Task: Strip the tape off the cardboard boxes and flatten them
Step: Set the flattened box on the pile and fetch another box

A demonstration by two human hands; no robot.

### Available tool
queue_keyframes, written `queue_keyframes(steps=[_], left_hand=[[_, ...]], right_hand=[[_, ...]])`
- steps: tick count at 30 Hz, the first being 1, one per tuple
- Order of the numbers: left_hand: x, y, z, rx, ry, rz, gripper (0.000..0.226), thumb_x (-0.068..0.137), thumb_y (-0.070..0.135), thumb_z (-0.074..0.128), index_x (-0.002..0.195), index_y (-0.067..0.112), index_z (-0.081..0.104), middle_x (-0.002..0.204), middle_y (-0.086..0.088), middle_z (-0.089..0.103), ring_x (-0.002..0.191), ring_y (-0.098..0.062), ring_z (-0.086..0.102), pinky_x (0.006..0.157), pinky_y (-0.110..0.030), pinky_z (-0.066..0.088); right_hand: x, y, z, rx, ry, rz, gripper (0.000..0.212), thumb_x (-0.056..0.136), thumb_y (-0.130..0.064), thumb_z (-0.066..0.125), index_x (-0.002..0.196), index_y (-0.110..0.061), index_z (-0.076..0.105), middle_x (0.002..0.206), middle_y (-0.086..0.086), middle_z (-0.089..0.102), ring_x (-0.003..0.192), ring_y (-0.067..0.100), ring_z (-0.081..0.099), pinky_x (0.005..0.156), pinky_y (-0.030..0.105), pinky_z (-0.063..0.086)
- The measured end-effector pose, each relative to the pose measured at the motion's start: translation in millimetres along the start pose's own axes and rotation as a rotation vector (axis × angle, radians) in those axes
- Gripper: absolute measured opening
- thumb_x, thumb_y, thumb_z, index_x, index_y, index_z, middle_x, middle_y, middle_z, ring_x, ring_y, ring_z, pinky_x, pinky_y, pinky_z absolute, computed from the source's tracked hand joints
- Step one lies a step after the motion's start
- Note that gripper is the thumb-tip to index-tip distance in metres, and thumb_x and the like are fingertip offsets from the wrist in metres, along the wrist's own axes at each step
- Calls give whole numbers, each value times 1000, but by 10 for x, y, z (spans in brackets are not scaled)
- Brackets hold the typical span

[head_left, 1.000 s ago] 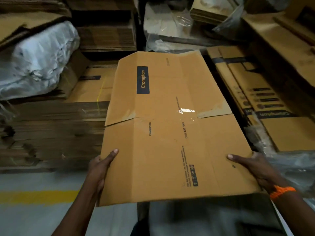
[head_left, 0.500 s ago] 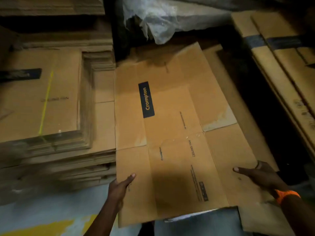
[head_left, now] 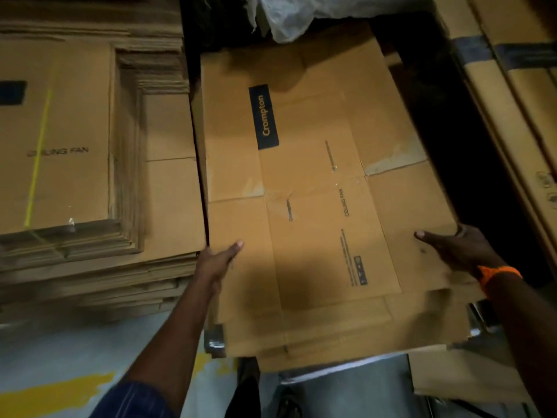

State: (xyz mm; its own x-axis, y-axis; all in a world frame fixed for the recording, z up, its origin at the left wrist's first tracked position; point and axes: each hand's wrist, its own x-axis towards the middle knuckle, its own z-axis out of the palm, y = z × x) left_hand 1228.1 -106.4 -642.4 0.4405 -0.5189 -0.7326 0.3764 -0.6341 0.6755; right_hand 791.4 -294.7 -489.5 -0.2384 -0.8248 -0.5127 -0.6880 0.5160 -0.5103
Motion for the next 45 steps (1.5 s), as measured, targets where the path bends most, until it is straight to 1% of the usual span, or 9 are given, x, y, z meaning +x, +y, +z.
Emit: queue_keyframes(steps=[4,7,10,14,17,21,32,38,45], left_hand=[[76,-56,10,83,5,-14,63,73,39,91,121,6,67,110,-12,74,99,-29,71,87,-41,59],[-71,-317,7,281,11,-56,87,62,51,92,126,3,60,118,-15,70,103,-34,69,83,-42,59],[-298,-632,20,466,140,-34,92,58,55,86,128,4,55,126,-14,66,109,-36,65,92,-46,57],[-1565,-787,348,537,165,154,78,85,30,80,145,1,41,137,-7,54,125,-32,56,92,-32,47],[-2403,-1227,550,651,174,279,83,92,37,73,157,9,29,156,-11,38,139,-33,43,106,-38,41],[-3480,-1839,906,669,123,359,73,94,34,72,153,10,36,153,-11,44,134,-31,48,95,-29,41],[-5810,-3040,2023,991,-39,952,69,96,37,65,154,14,35,153,-13,43,143,-32,36,116,-43,33],[-6903,-4280,2485,751,-223,932,58,93,33,71,143,11,51,141,-9,58,131,-25,52,108,-35,42],[-8244,-4935,3228,614,-352,938,44,90,27,77,129,15,61,126,1,66,118,-13,61,98,-27,47]], right_hand=[[-26,-32,135,-164,225,-97,59,67,-48,89,99,-5,63,106,22,70,92,35,68,73,38,55],[-176,168,230,-573,337,-216,97,75,-43,83,149,-8,30,152,29,35,140,47,34,106,61,36],[-463,503,355,-713,323,-325,94,85,-34,71,157,-11,15,162,29,10,150,46,11,114,66,24],[-1042,1172,464,-625,221,-475,90,87,-38,71,158,-12,21,162,27,15,149,46,16,115,62,26],[-1553,1764,466,-552,98,-572,85,89,-39,70,156,-9,27,159,29,22,148,45,21,116,56,26],[-2246,2660,281,-380,13,-672,76,85,-39,68,148,-4,43,149,28,42,141,44,35,117,50,31],[-3716,4661,-708,-310,164,-882,62,95,-46,53,141,-5,50,143,24,49,136,43,42,111,53,39],[-4810,6127,-1394,186,201,-639,38,97,-40,62,121,-12,67,117,8,71,110,22,65,95,36,51],[-5449,7091,-2788,298,190,-650,10,96,-24,67,89,-25,74,84,-12,74,85,4,70,74,29,56]])
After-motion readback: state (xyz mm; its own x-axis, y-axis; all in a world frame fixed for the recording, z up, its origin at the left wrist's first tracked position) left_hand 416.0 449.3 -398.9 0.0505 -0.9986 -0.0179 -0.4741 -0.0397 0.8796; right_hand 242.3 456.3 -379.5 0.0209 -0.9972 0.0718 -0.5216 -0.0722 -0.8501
